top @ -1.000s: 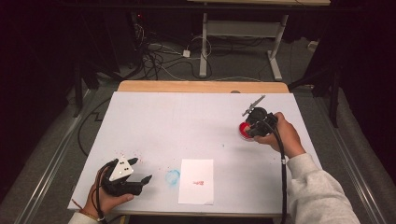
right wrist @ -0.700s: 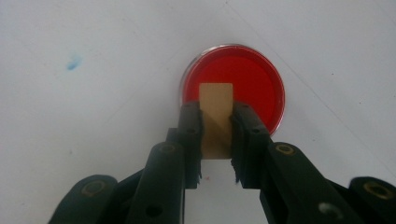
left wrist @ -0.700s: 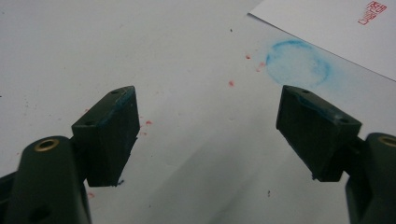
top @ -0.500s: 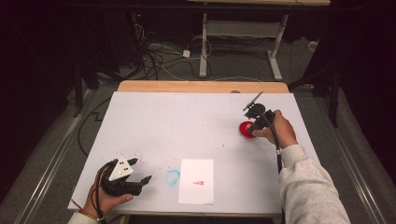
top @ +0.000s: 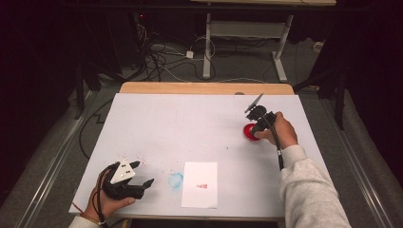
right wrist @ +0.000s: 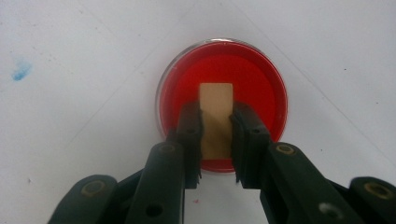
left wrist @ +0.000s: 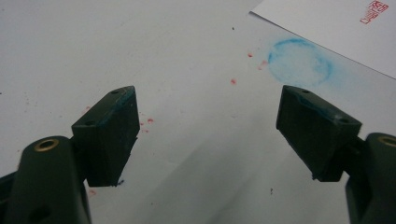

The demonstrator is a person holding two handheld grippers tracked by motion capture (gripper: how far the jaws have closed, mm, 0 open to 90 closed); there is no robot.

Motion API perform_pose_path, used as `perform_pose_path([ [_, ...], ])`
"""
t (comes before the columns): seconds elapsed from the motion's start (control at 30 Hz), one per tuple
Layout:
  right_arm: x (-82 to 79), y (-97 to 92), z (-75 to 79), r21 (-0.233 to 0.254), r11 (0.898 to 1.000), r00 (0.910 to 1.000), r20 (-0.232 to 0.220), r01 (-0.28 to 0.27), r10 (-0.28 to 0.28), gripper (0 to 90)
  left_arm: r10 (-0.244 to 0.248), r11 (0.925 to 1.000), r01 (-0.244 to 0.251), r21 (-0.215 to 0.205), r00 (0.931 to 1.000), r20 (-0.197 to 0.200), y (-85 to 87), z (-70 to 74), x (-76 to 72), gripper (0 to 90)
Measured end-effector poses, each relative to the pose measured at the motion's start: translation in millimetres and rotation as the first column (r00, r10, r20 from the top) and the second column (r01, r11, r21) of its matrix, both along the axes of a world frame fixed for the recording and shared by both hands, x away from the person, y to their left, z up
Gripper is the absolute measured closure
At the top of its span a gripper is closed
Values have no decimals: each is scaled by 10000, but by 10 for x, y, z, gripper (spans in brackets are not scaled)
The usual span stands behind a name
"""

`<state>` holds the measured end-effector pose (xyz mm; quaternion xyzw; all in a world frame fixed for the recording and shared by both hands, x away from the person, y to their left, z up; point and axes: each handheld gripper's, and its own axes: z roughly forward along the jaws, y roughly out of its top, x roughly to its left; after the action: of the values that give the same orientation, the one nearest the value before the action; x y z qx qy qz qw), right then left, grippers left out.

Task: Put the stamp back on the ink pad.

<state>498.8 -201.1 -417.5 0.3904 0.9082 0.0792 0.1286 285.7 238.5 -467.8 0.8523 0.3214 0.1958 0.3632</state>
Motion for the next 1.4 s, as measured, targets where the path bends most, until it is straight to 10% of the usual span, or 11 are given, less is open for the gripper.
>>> perform_pose_path([
  [0.53, -10, -19, 15, 233, 9996, 9999, 59, 149, -151, 706, 3, 10000, -3, -16, 10000, 12, 4, 3, -1, 210],
  [0.87, -107, -54, 169, 953, 9954, 9949, 1011, -137, 40, 555, 80, 10000, -80, 3, 10000, 34, 6, 3, 1, 210],
  [1.4, -384, -129, 390, 2596, 9644, 9508, 3080, -499, -337, 338, 130, 9999, -131, 90, 9999, 45, -2, -1, -1, 210],
])
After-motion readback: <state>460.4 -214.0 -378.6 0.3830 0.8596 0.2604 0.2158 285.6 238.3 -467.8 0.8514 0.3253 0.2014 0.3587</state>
